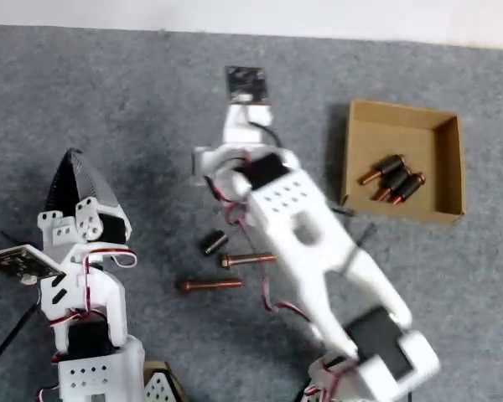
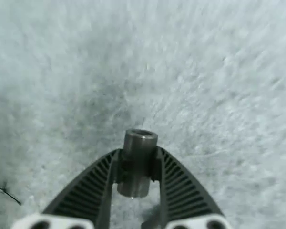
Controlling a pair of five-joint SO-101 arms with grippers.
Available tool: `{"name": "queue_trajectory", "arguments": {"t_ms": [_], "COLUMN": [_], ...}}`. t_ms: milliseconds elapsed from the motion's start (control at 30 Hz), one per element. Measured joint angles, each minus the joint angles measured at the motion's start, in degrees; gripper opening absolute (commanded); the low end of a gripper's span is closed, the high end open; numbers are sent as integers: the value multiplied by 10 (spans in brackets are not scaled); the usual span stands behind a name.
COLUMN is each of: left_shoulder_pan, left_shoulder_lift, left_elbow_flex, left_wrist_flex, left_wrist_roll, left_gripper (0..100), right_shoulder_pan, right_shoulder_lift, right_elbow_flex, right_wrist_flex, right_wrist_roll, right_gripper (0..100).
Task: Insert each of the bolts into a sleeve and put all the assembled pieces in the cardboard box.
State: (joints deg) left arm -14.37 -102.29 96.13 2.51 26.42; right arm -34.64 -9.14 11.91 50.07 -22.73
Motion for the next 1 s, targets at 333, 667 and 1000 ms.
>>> {"name": "queue_trajectory", "arguments": {"t_ms": [333,667,1000], "left_shoulder_pan": [41,91,137], "left_shoulder_lift": [0,0,0], "left_elbow_flex": [0,0,0], "left_wrist_flex": [19,40,53], "left_wrist_roll": [0,0,0], "left_gripper": [11,11,11], "right_shoulder_pan": [122,200,294], "right_shoulder_lift": [-293,-608,-814], "right_elbow_flex": [277,575,724], "right_wrist_flex": [-80,-149,-140], "right_wrist_roll": [68,120,125], "right_gripper": [4,4,4]}}
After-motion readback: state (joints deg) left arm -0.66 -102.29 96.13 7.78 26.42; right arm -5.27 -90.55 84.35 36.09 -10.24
